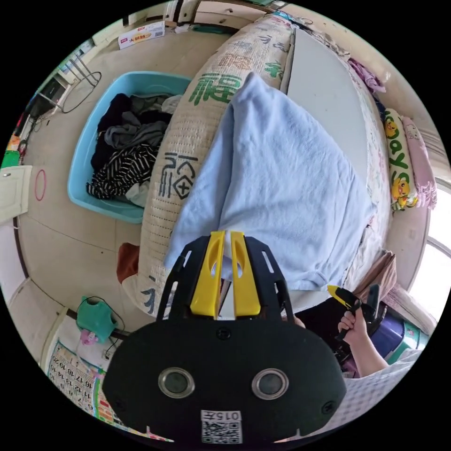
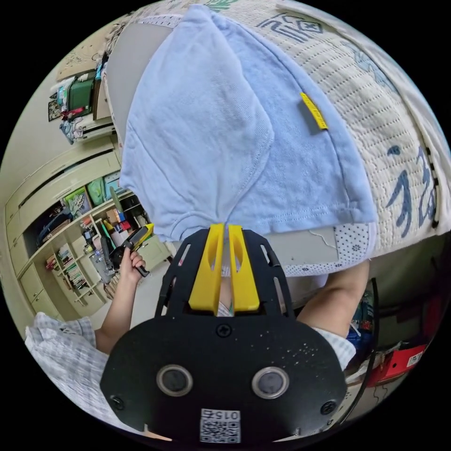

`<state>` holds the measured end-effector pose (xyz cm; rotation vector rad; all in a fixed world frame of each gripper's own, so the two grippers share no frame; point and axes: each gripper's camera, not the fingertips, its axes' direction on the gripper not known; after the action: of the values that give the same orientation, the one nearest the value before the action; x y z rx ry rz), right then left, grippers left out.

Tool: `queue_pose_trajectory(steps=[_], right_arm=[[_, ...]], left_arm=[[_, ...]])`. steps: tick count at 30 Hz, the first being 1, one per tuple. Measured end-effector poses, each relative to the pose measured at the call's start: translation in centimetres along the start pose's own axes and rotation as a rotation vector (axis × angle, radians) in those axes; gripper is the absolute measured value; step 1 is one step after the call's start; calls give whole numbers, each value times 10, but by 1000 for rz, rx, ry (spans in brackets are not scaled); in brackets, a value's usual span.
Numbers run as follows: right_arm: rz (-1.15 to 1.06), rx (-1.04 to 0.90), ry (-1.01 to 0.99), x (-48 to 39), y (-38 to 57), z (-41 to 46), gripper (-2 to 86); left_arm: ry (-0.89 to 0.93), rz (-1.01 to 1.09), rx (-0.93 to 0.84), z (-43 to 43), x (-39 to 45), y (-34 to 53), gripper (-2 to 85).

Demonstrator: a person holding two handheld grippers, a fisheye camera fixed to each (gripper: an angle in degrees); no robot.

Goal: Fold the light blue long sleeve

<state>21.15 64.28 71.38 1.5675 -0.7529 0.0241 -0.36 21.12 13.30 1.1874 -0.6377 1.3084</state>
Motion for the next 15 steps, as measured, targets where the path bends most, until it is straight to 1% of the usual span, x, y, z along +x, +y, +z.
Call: queue_pose_trajectory(steps=[1, 3, 5, 6, 7, 8, 9, 11, 12, 14, 15], right_arm=[[16, 41, -5, 7, 7, -18, 9], [29, 129, -6, 18, 17, -49, 10], [95, 233, 32, 42, 25, -86, 23], [106, 253, 34, 48, 25, -93, 33], [131, 280, 33, 62, 25, -104, 53], [156, 286, 17, 74, 23, -110, 71], [162, 283, 0, 80, 20, -111, 80], [155, 274, -69, 93, 9, -108, 94], [149, 270, -82, 94, 5, -106, 97], [122, 251, -111, 91, -10, -95, 106], [116, 249, -113, 89, -13, -92, 107]], left_arm=[[-43, 34, 17, -12, 14, -4, 20], [-60, 125, 68, -35, 48, -13, 27], [10, 276, 119, -60, 112, -33, 47], [33, 312, 123, -64, 131, -39, 52], [88, 388, 121, -68, 173, -52, 62], [146, 464, 114, -69, 218, -66, 73], [173, 504, 111, -68, 242, -72, 78], [239, 653, 77, -59, 341, -96, 92], [250, 690, 66, -56, 365, -101, 94], [243, 788, 21, -38, 454, -120, 95], [232, 804, 16, -34, 473, -124, 95]])
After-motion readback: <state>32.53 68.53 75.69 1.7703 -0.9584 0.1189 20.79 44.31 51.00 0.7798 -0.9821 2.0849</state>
